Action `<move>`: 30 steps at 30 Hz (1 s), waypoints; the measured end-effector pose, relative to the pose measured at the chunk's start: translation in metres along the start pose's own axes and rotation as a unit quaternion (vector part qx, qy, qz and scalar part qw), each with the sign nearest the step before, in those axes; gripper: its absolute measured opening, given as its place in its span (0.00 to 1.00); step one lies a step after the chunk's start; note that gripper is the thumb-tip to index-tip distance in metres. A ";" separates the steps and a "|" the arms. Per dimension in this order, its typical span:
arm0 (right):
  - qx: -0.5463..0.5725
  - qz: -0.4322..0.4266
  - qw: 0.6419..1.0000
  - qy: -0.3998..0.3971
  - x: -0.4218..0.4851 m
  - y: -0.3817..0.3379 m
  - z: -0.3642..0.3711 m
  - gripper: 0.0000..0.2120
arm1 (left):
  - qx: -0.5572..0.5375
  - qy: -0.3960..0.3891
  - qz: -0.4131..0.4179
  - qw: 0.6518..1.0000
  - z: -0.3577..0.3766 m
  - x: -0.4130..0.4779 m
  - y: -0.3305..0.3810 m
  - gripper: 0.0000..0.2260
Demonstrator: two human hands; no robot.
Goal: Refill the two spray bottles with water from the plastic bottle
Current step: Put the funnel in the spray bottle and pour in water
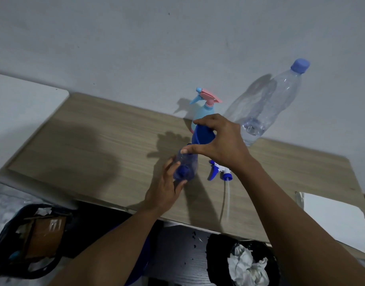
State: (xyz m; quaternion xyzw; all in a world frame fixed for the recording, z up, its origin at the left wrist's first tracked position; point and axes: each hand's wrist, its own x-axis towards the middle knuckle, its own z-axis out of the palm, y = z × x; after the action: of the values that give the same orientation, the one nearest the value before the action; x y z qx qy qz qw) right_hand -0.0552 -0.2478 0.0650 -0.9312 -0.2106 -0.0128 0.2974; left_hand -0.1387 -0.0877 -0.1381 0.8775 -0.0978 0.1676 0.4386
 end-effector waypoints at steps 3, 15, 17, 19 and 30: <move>-0.024 -0.010 0.999 -0.043 0.003 -0.002 0.001 0.44 | -0.002 0.009 -0.005 1.000 -0.001 -0.001 0.003 0.33; -0.031 0.007 0.999 -0.035 0.001 -0.008 0.016 0.50 | 0.013 -0.006 -0.013 1.000 0.002 -0.002 -0.004 0.33; -0.022 0.013 0.999 -0.035 -0.001 -0.008 0.016 0.51 | 0.012 -0.008 -0.013 1.000 0.002 -0.001 -0.004 0.32; -0.010 0.017 0.999 -0.034 -0.003 -0.007 0.016 0.51 | 0.013 -0.012 -0.011 1.000 0.002 -0.001 -0.004 0.31; 0.196 0.089 0.973 0.082 -0.024 0.011 0.026 0.37 | 0.014 0.013 -0.008 1.000 -0.004 -0.003 0.001 0.34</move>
State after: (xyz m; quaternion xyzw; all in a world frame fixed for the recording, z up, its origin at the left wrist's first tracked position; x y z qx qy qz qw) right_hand -0.0750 -0.2506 0.0338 -0.8654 -0.1003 -0.0208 0.4906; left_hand -0.1428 -0.0851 -0.1361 0.8818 -0.0825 0.1772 0.4292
